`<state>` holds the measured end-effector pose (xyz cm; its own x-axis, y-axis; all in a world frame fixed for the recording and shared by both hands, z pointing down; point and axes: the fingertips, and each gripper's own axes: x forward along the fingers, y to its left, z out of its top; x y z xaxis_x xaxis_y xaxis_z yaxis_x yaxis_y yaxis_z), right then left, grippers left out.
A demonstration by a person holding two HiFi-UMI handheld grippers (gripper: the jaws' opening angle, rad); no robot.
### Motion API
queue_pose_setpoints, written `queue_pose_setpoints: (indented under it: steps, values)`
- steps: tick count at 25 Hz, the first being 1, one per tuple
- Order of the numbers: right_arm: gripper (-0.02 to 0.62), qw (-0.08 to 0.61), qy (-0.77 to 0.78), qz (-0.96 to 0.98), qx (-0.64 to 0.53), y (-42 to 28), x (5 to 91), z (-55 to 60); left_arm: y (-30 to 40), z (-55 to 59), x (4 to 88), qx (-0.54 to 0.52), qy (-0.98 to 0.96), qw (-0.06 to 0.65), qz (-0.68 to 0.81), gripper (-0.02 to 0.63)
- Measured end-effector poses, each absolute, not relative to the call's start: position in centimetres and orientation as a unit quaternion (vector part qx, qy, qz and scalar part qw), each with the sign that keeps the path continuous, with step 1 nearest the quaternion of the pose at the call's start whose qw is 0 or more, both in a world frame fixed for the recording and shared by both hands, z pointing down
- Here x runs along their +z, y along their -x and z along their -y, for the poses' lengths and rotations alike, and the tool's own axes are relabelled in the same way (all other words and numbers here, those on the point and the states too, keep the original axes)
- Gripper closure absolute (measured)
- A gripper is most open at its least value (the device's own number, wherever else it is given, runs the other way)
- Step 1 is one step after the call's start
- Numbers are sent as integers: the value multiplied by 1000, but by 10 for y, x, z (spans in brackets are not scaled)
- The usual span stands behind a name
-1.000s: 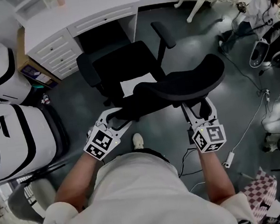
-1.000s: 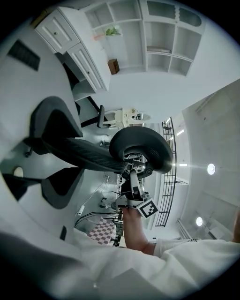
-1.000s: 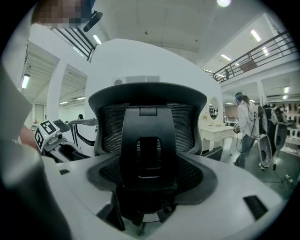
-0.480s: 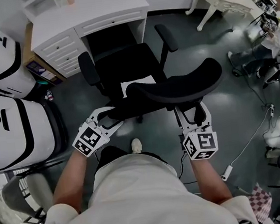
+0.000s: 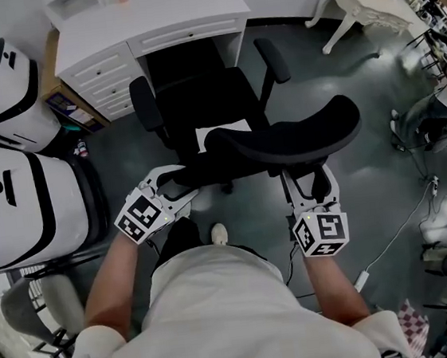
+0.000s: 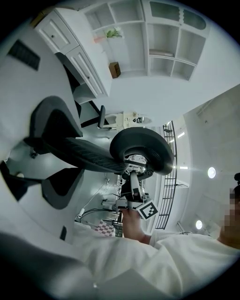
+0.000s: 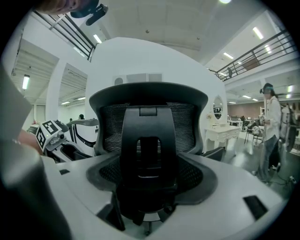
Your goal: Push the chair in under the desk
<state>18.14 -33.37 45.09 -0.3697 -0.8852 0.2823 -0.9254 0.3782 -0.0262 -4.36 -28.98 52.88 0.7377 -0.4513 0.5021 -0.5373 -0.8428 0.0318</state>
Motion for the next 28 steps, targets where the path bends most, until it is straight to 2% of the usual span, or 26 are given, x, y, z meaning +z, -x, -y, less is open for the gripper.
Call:
queue_pose_setpoints:
  steps: [28]
  values:
    - [275,108,-571,809,95,-131,452,394,96,360,529,243,-935,85,242,405]
